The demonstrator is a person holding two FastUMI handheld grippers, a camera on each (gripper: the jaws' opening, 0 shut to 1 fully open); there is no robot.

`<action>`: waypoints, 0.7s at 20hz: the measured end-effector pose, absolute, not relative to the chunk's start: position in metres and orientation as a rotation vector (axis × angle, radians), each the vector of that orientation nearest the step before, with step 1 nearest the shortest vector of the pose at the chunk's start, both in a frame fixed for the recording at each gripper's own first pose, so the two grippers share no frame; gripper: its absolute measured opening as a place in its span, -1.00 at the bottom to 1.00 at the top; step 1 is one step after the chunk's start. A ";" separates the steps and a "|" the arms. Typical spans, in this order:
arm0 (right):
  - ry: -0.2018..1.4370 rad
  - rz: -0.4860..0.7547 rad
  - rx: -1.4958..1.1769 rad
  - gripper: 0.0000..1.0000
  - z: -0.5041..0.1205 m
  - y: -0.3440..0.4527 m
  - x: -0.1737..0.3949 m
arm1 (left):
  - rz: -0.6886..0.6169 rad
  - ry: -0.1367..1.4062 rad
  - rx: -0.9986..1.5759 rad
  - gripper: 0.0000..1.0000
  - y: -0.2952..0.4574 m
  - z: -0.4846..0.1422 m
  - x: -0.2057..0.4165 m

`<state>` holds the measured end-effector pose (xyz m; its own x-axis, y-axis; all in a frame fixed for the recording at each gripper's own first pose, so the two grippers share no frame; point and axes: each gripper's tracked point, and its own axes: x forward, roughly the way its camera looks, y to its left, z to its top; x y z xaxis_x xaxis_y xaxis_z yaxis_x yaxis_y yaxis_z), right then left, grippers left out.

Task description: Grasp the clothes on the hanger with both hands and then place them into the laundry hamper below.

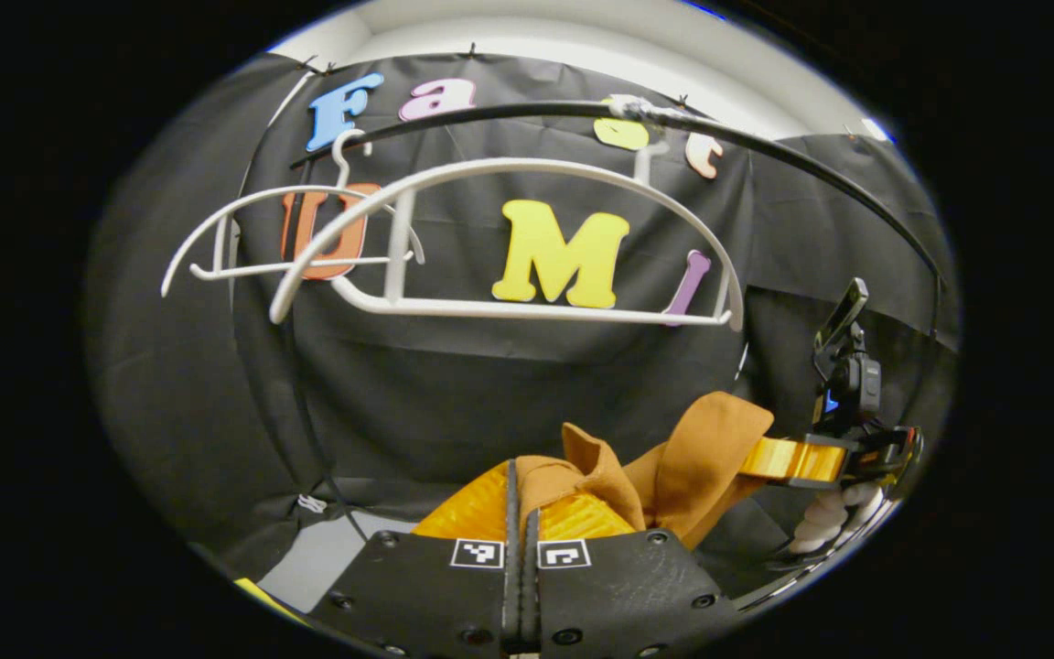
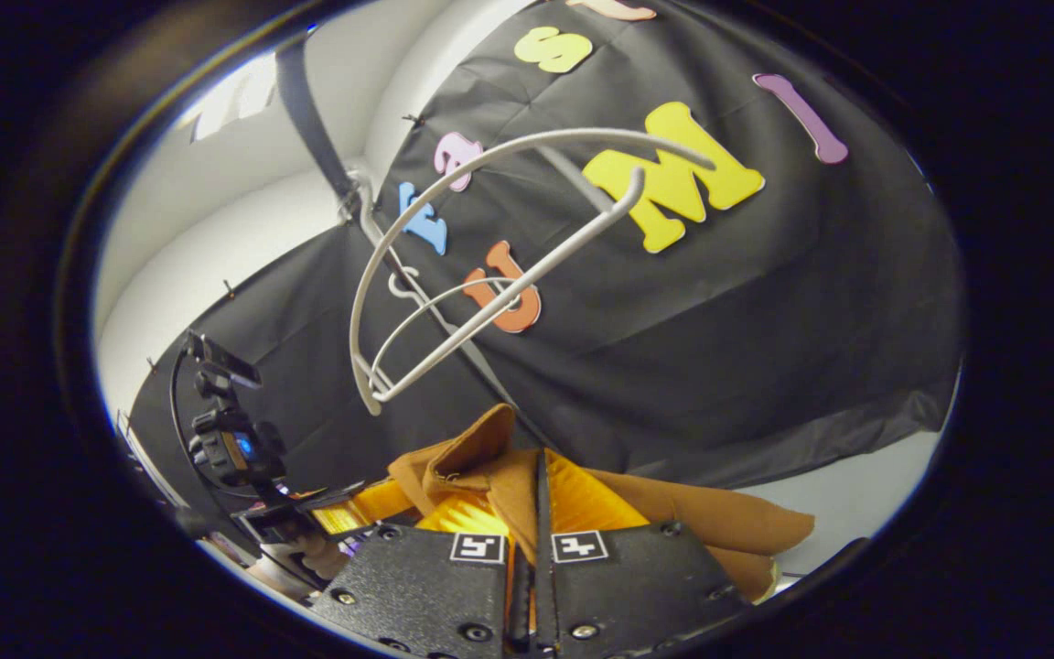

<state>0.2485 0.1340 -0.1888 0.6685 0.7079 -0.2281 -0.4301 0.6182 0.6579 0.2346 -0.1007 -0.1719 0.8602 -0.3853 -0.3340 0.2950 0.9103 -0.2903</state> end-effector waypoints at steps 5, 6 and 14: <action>0.598 0.694 0.572 -0.89 -0.232 0.154 0.212 | -0.461 0.448 -0.240 -1.00 -0.140 -0.211 0.213; 0.613 0.676 0.562 -0.89 -0.244 0.152 0.210 | -0.460 0.466 -0.227 -1.00 -0.141 -0.223 0.210; 0.847 0.595 0.523 -0.88 -0.365 0.153 0.172 | -0.434 0.648 -0.325 -1.00 -0.154 -0.335 0.169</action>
<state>0.1721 0.1529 -0.3646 0.5218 0.6684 -0.5301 -0.2729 0.7195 0.6386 0.1691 -0.1543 -0.3348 0.7133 -0.4838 -0.5071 0.2853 0.8613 -0.4204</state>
